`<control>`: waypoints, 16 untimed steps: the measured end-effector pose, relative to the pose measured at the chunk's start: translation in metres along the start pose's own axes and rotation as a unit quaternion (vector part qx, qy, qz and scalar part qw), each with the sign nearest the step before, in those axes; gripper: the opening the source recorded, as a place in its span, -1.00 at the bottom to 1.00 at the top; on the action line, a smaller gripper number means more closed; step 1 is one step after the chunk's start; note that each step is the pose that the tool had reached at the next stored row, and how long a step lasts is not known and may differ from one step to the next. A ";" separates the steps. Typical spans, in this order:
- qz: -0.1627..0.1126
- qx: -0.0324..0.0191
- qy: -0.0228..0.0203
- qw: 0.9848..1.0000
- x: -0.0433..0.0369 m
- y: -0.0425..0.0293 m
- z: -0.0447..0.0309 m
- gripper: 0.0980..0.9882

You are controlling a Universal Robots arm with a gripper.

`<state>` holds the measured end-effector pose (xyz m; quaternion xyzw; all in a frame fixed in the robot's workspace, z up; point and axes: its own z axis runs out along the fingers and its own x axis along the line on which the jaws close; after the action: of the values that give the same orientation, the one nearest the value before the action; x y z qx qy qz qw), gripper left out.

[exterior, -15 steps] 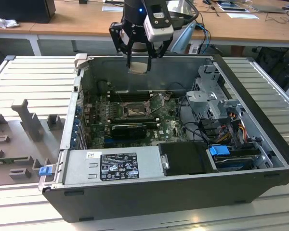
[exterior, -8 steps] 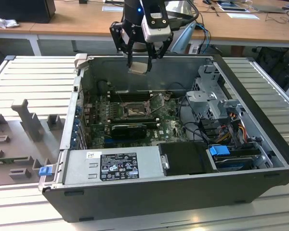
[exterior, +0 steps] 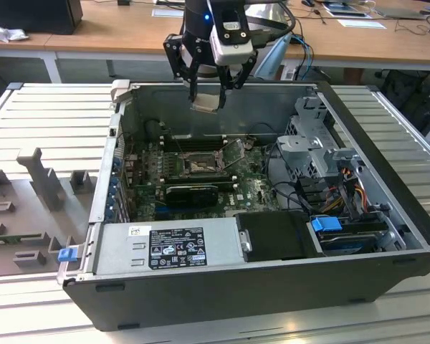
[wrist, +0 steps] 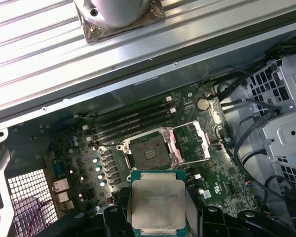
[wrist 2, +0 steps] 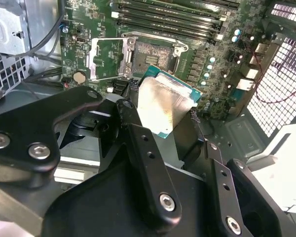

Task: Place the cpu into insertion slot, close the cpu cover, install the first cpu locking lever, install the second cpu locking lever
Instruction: 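Place the cpu into insertion slot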

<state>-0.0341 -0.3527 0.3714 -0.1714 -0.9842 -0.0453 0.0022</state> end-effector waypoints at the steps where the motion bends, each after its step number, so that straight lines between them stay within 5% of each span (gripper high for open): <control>1: 0.003 0.000 0.000 1.000 0.0000 0.0000 0.0000 -0.03; 13: 0.072 -0.001 -0.006 0.997 0.0000 -0.0001 0.0006 -0.03; 16: 0.096 -0.002 -0.009 0.995 0.0000 -0.0001 0.0009 -0.03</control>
<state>-0.0342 -0.3527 0.3705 -0.2656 -0.9630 -0.0453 -0.0022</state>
